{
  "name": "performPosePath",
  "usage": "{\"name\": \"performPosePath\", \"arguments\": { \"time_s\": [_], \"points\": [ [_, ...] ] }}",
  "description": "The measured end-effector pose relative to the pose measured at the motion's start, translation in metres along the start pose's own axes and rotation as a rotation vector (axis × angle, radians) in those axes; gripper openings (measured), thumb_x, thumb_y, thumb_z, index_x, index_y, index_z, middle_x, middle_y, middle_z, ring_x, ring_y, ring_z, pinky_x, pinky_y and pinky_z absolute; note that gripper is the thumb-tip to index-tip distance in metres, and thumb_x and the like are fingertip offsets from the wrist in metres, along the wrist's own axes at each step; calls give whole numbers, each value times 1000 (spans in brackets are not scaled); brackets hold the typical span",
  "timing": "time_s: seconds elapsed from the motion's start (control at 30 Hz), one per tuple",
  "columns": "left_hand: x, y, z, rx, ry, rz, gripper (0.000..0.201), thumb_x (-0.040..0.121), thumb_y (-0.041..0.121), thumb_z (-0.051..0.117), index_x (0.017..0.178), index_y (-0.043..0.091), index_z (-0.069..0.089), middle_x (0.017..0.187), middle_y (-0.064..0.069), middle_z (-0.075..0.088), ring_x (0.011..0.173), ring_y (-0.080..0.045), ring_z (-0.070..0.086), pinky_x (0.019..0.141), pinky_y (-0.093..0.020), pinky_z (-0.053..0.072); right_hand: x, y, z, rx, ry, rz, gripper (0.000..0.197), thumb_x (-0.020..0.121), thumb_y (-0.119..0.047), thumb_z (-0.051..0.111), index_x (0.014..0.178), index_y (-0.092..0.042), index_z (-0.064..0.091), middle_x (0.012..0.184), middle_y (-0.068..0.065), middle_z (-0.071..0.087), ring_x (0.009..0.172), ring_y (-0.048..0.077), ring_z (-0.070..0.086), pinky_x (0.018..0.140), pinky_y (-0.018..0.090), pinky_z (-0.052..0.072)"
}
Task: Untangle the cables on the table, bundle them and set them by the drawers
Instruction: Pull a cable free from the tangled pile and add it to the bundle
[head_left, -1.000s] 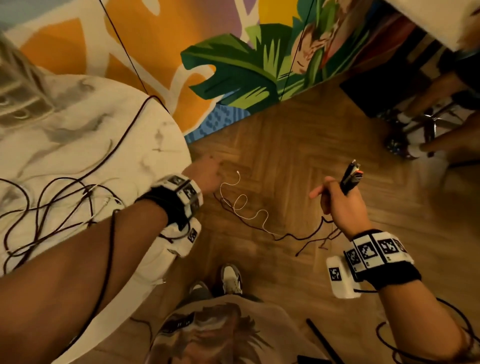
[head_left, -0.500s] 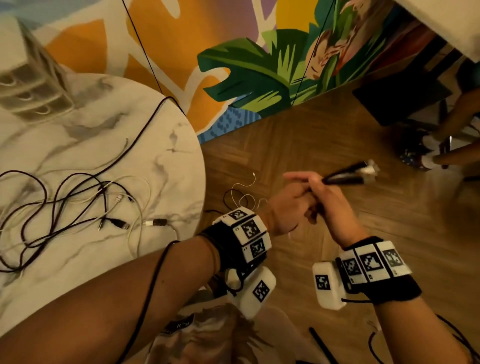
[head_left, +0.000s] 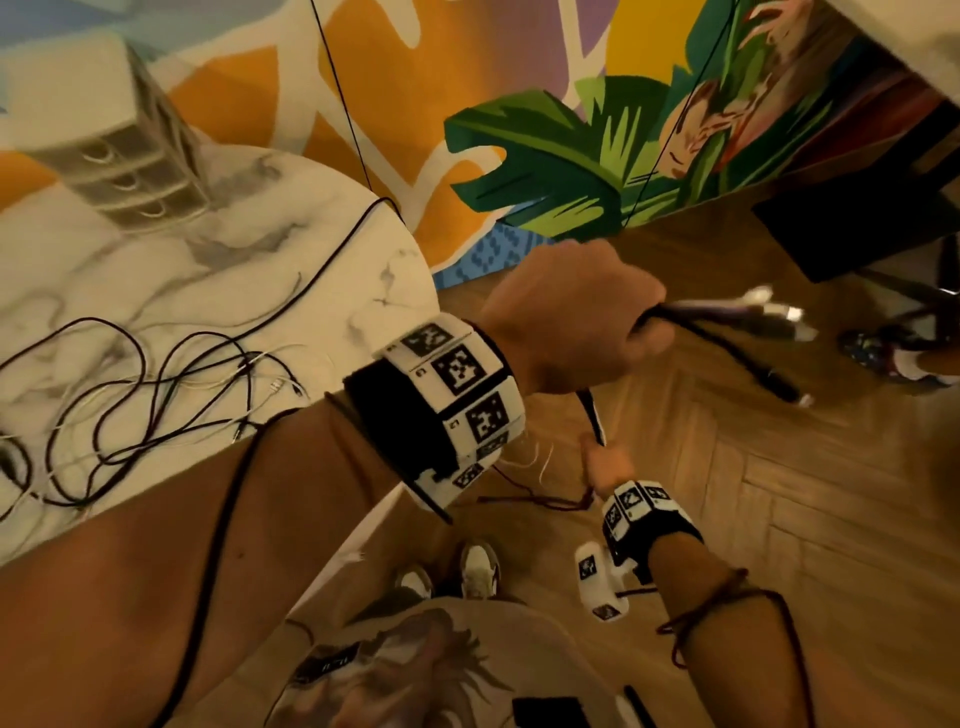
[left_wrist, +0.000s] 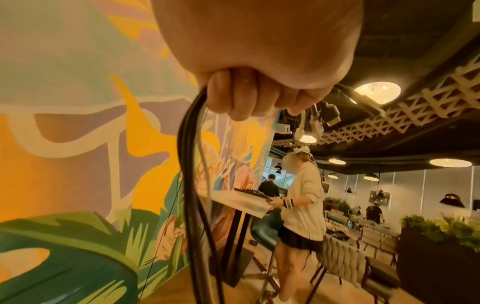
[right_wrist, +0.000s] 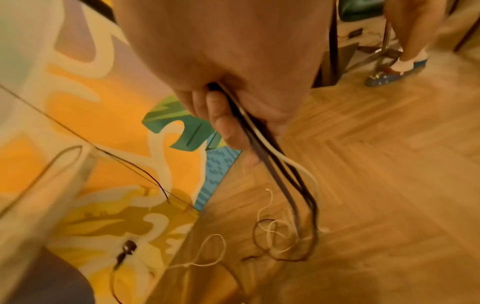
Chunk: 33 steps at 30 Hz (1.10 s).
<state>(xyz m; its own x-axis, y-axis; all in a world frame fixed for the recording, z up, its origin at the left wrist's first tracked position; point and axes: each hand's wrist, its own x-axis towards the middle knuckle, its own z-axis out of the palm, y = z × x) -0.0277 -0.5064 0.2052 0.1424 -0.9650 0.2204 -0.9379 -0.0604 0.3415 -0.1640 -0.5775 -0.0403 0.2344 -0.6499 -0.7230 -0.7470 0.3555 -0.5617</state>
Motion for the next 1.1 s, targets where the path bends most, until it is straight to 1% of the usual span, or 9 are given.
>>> {"name": "performPosePath", "arguments": {
  "time_s": [0.07, 0.17, 0.43, 0.6, 0.73, 0.87, 0.97, 1.07, 1.1],
  "points": [
    [-6, -1, 3, 40, 10, 49, 26, 88, 40, 39, 66, 27, 46, 46, 11, 28, 40, -4, 28, 44, -18, 15, 5, -19, 5, 146, 6, -44, 23, 100, -17, 37, 104, -4, 55, 89, 16, 62, 80, 27, 61, 71, 35, 48],
    [-3, -13, -9, 26, 163, 27, 26, 87, 38, 41, 66, 26, 50, 46, 17, 19, 39, 1, 20, 45, -17, 12, -6, -45, -1, 443, 175, -154, 36, 98, -24, 46, 63, -16, 47, 53, -3, 43, 45, 10, 39, 44, 24, 33],
    [-9, -2, 25, -244, 193, -68, 31, 86, 28, 44, 57, 28, 36, 44, 14, 28, 38, -1, 28, 42, -14, 24, -3, 7, -15, -396, -108, -251, 10, 92, -19, 55, 91, -19, 65, 80, 7, 63, 74, 24, 59, 61, 28, 45],
    [-23, -2, 72, -836, -58, -378, 36, 95, 13, 46, 60, 19, 43, 54, 9, 39, 47, -1, 35, 52, -16, 30, -28, -14, -35, -147, -362, -514, 39, 76, -13, 65, 103, -39, 55, 120, -3, 58, 109, 15, 55, 84, 28, 49],
    [-35, 1, 88, -1048, -147, -534, 23, 95, 7, 44, 83, -3, 61, 50, -2, 44, 46, 2, 47, 51, -12, 37, -74, -70, -58, 532, -689, -549, 56, 67, -25, 67, 119, -8, 57, 113, 9, 67, 105, 22, 62, 86, 29, 50],
    [-45, 9, 90, -1112, -182, -558, 20, 90, 4, 49, 71, 10, 52, 58, 6, 50, 50, 0, 50, 52, -14, 39, -99, -95, -62, 362, -798, -672, 50, 84, -32, 53, 123, 1, 56, 127, 16, 60, 122, 28, 54, 95, 35, 46],
    [-54, 9, 93, -1133, -169, -639, 16, 87, -10, 48, 99, -3, 56, 77, 3, 57, 65, 7, 59, 60, -9, 42, -106, -108, -45, 167, -720, -711, 42, 94, -31, 46, 106, 3, 67, 116, 11, 68, 114, 24, 60, 100, 38, 44],
    [-64, 1, 95, -1098, -133, -749, 33, 91, -1, 49, 124, -5, 50, 112, -19, 60, 103, -23, 62, 71, -16, 48, -109, -111, -28, 109, -739, -672, 48, 101, -22, 32, 93, 7, 70, 107, 15, 71, 109, 26, 62, 103, 37, 43],
    [-69, -2, 94, -1081, -133, -774, 35, 93, 1, 48, 127, -4, 48, 119, -21, 57, 108, -28, 58, 75, -5, 33, -109, -111, -23, 100, -732, -655, 49, 101, -22, 30, 94, 6, 70, 106, 14, 71, 108, 26, 62, 102, 37, 44]
  ]
}}
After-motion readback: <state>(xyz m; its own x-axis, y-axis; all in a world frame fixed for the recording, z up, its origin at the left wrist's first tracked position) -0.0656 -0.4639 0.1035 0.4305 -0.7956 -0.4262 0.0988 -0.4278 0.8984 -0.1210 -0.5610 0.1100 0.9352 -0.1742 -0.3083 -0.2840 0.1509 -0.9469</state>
